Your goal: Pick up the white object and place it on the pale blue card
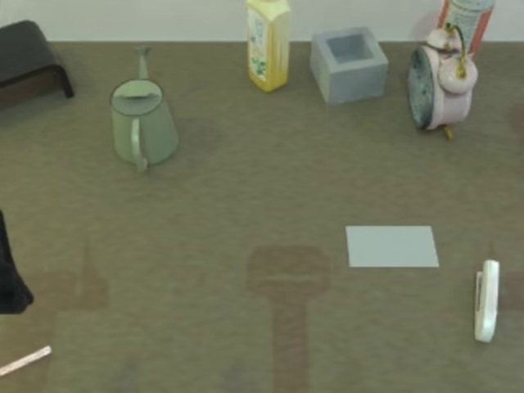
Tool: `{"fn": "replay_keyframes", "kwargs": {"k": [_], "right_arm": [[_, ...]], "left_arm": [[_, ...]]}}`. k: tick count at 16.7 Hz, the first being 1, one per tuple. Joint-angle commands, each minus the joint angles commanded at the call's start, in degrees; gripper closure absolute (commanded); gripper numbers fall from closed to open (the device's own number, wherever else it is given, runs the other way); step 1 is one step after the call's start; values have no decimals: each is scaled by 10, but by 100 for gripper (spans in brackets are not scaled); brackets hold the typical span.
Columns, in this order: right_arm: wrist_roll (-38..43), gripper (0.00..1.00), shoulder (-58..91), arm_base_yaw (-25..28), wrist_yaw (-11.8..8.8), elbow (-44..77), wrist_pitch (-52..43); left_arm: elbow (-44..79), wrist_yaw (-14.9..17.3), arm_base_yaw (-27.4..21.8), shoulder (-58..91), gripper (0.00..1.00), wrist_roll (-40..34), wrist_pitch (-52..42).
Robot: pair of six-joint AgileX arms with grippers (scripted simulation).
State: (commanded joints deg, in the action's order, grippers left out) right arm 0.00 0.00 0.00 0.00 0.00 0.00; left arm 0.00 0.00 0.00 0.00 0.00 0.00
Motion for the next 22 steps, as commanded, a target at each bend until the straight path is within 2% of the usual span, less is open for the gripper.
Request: {"fn": "replay_keyframes", "kwargs": {"k": [4, 8, 17, 22], "right_arm": [[7, 0, 18, 5, -1, 17, -15], [46, 0, 128, 26, -3, 105, -94], [179, 0, 601, 97, -1, 405, -384], [245, 0, 814, 132, -1, 553, -524]], "left_arm": [[0, 0, 0, 0, 0, 0, 0], [0, 0, 0, 0, 0, 0, 0], [0, 0, 0, 0, 0, 0, 0], [0, 0, 0, 0, 0, 0, 0]]}}
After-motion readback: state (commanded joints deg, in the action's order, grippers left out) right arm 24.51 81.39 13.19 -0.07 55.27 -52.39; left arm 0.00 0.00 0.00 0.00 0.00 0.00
